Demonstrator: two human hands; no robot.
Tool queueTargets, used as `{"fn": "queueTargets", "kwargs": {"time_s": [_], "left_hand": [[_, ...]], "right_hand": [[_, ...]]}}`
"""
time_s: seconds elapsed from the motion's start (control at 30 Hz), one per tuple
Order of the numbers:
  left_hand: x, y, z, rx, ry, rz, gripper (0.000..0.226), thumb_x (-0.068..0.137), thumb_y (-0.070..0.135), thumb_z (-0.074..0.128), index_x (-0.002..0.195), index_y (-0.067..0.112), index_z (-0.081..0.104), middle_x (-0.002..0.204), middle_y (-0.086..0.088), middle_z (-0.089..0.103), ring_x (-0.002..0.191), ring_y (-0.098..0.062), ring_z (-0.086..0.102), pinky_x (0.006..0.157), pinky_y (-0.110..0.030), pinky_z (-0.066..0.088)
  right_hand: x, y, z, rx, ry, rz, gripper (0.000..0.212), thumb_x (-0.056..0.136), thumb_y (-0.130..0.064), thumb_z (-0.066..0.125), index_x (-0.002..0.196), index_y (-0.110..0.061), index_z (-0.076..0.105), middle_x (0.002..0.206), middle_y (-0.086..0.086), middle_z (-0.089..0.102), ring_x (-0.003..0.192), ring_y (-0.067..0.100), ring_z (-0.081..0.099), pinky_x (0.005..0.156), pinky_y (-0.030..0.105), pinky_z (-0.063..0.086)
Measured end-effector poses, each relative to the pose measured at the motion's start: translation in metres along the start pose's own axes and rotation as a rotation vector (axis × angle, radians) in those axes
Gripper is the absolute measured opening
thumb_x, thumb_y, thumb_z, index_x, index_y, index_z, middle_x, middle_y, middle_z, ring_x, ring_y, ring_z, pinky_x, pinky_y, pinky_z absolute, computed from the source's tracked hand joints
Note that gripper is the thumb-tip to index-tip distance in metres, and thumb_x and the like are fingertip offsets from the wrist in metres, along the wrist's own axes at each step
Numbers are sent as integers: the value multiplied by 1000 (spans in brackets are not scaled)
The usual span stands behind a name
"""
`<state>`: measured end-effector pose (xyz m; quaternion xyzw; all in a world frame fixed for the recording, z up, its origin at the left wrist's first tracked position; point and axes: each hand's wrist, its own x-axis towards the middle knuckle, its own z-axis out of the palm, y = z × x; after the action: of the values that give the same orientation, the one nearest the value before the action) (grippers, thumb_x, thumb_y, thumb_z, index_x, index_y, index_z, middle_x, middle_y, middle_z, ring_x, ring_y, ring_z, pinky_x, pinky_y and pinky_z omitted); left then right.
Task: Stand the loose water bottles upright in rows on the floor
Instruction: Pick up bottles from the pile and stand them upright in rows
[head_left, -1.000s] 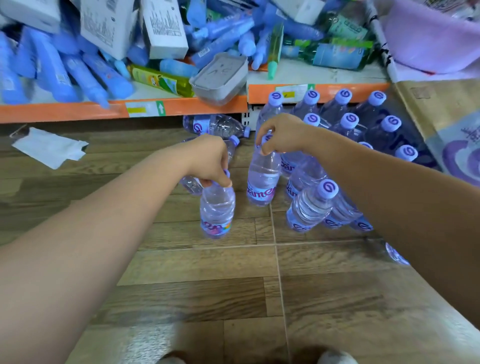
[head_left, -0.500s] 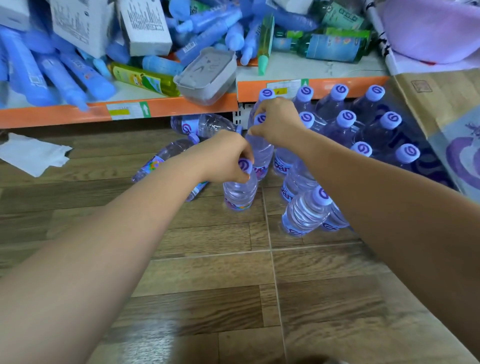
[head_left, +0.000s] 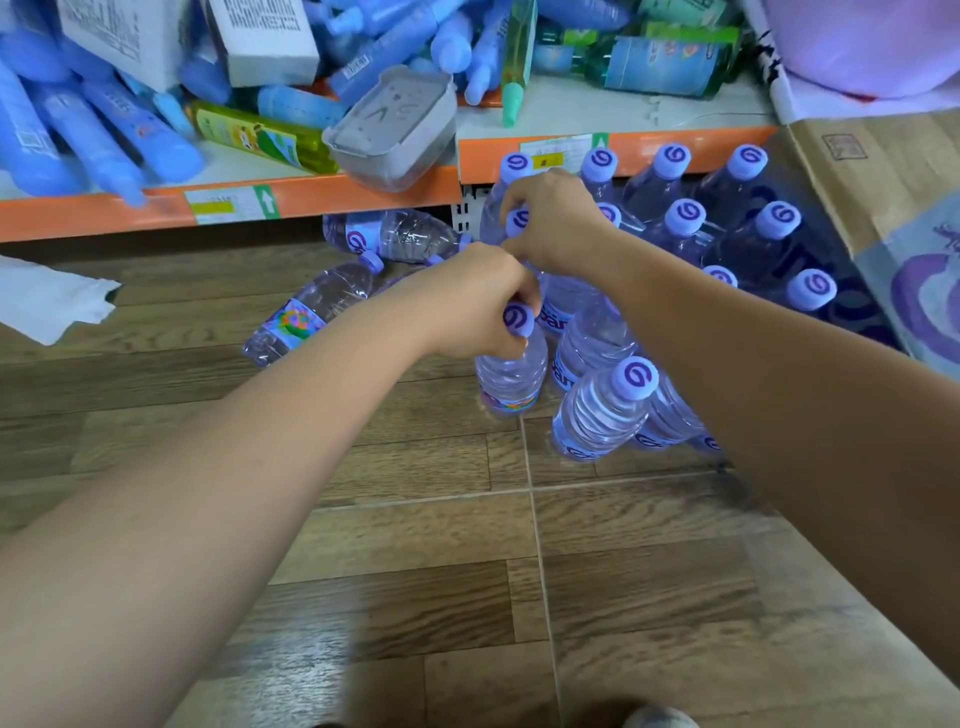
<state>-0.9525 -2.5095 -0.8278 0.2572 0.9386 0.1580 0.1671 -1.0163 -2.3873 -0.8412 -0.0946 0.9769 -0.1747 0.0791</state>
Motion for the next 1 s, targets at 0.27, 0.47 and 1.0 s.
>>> {"fn": "queueTargets", "kwargs": {"time_s": [0.27,0.47,1.0], "left_hand": [[8,8,2,30,30,36,29,70,17,65,98,13,69,99,-7,67,95,-26,60,84,-41,51],[16,19,7,51,115,-19,27,79,30,66,83,5,55,81,-7,57,80,-26,52,70,-35,45],[36,20,28,-348,279,-389,39,79,27,59,47,13,42,23,7,47,26,3,50,40,-3,39]], "right_hand": [[-3,0,2,-34,-12,-23,35,88,-8,50,123,-12,57,130,19,45,114,32,51,87,32,41],[-12,13,-11,70,-62,-41,36,89,-14,54,125,-15,57,112,8,57,104,22,52,74,22,32],[-24,17,-28,326,-11,20,28,91,-26,58,112,-7,61,102,16,71,66,21,63,84,29,51]]}}
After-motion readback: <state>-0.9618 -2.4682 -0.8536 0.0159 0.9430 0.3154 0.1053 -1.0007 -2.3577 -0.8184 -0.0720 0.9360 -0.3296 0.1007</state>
